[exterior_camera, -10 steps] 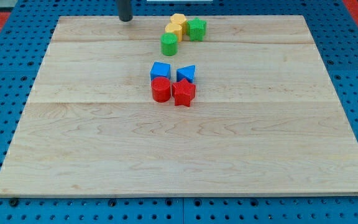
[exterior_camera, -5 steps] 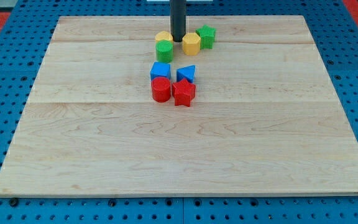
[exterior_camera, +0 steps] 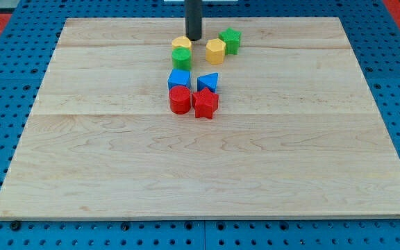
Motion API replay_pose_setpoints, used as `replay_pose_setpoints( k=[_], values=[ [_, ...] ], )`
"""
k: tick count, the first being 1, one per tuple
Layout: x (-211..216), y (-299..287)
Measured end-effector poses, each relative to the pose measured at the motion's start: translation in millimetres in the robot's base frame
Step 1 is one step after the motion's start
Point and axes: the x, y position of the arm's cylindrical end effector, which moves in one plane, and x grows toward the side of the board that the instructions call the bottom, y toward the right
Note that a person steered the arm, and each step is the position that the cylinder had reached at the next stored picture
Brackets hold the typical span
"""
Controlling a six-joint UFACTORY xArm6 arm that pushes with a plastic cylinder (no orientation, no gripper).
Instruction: Move your arm to the top right
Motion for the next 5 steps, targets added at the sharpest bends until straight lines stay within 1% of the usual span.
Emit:
replay_pose_setpoints(
  k=[1, 2, 3, 4, 5],
  values=[
    [18.2, -13.2],
    [49.6, -11.8],
    [52.5, 27.4],
    [68.0, 60.7],
    [54.2, 90.0]
  ],
)
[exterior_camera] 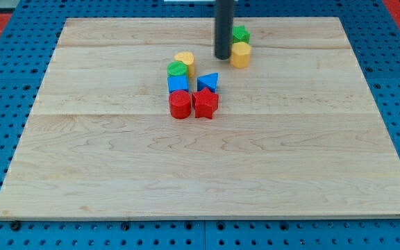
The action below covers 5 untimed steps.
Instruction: Move your arm to the top right
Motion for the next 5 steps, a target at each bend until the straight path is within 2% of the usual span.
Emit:
replay_pose_setpoints(
  k=[1, 2, 3, 4, 5],
  values=[
    [15.2, 86.2],
    [-24.2, 112.4],
    [-74.1, 109.2],
    [-75.5, 222.6],
    [-35.5, 205.5]
  ],
)
